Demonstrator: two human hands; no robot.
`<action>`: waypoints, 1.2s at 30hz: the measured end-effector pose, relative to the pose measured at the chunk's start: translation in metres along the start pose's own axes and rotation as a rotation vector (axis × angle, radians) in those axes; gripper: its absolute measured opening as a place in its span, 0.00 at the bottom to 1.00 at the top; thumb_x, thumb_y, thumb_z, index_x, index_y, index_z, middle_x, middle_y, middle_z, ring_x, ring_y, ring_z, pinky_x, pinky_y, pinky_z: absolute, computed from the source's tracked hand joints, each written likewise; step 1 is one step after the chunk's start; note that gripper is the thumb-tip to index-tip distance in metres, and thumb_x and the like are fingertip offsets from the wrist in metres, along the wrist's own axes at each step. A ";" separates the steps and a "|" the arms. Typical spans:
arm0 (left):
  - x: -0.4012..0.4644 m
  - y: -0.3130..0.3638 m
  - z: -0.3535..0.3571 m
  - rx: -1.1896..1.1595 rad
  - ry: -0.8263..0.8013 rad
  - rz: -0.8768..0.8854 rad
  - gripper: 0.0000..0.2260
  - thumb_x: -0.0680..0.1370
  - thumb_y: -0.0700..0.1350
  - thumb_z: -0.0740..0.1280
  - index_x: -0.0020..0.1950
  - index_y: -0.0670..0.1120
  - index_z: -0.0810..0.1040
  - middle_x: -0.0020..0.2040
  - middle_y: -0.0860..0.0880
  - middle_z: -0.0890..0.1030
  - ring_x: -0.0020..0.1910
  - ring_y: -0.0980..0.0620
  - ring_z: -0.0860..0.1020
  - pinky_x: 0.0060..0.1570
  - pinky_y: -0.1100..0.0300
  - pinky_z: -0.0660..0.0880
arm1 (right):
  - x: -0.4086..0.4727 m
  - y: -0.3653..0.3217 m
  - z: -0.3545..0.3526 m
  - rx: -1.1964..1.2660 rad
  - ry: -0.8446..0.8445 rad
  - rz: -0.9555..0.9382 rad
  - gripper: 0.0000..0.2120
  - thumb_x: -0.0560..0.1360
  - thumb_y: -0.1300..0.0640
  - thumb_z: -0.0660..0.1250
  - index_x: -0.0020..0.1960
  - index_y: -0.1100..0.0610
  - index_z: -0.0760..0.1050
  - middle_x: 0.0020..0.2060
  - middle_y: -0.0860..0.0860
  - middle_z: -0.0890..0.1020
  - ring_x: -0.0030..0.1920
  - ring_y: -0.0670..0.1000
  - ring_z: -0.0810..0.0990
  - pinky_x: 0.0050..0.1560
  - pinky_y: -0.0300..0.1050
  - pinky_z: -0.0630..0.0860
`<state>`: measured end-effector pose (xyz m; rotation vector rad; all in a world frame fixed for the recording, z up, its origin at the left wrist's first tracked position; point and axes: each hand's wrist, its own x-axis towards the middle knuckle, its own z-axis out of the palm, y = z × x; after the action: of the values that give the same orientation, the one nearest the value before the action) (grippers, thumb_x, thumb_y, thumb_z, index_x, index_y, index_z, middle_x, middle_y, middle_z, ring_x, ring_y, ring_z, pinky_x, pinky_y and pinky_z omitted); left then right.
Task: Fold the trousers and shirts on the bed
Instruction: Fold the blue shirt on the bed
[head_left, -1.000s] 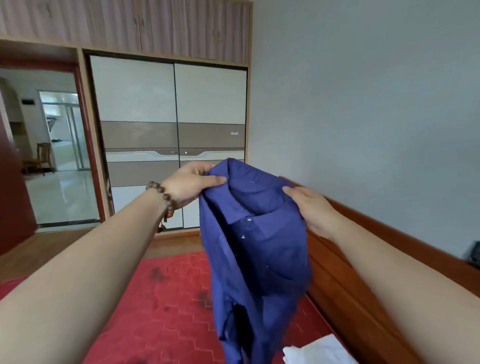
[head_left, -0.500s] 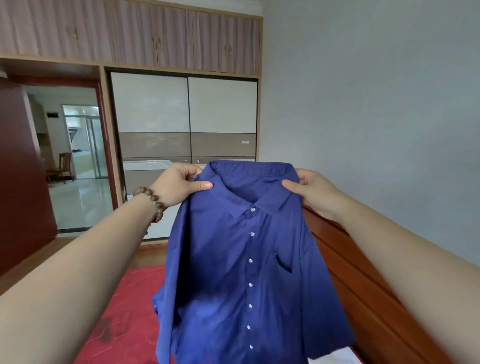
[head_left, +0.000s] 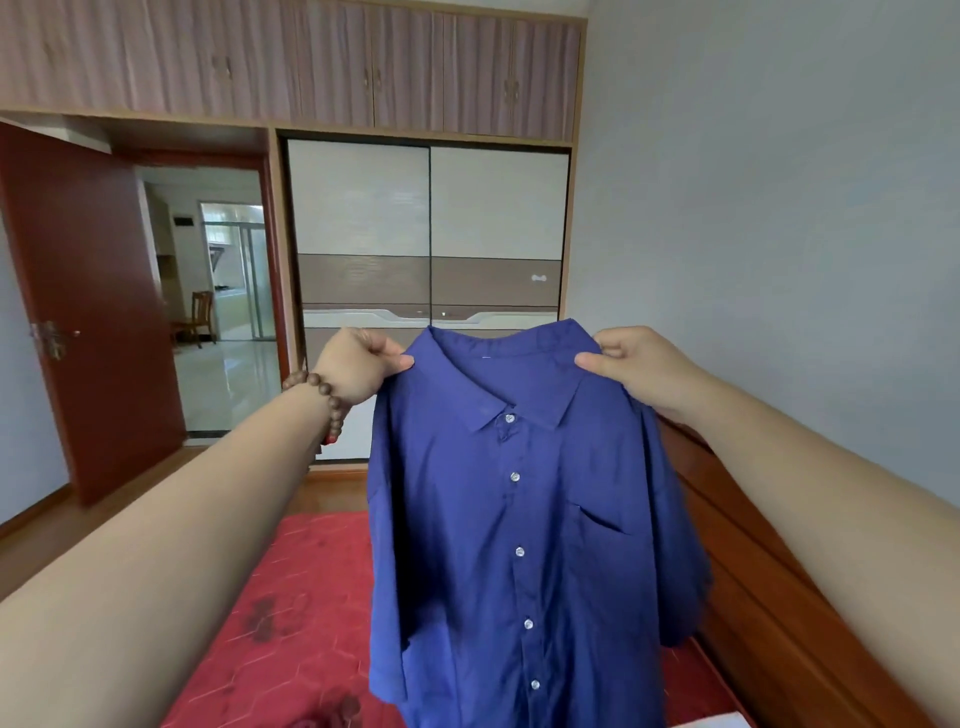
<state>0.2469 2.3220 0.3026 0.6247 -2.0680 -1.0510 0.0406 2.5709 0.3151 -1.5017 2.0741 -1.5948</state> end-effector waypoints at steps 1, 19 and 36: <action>-0.001 0.000 -0.001 -0.004 -0.008 -0.009 0.04 0.75 0.41 0.71 0.40 0.44 0.82 0.42 0.41 0.83 0.40 0.47 0.76 0.55 0.46 0.76 | 0.001 0.002 -0.001 0.000 -0.007 0.007 0.12 0.77 0.62 0.67 0.36 0.53 0.78 0.35 0.46 0.84 0.35 0.42 0.80 0.37 0.37 0.75; -0.037 0.008 0.018 -0.507 -0.389 -0.093 0.07 0.68 0.48 0.72 0.37 0.45 0.85 0.38 0.47 0.85 0.37 0.54 0.83 0.36 0.64 0.78 | -0.008 0.027 -0.004 0.372 -0.207 0.143 0.07 0.76 0.58 0.67 0.50 0.60 0.79 0.46 0.54 0.85 0.45 0.50 0.84 0.44 0.42 0.81; -0.068 0.023 0.102 -0.278 -0.037 -0.004 0.09 0.81 0.45 0.61 0.47 0.41 0.75 0.41 0.43 0.76 0.40 0.50 0.72 0.43 0.55 0.69 | -0.023 0.001 0.105 0.086 0.125 0.084 0.12 0.73 0.62 0.65 0.35 0.53 0.66 0.30 0.50 0.70 0.33 0.50 0.67 0.36 0.43 0.63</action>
<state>0.2076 2.4296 0.2545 0.4713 -1.9051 -1.3321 0.1159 2.5187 0.2585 -1.3012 2.0716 -1.7638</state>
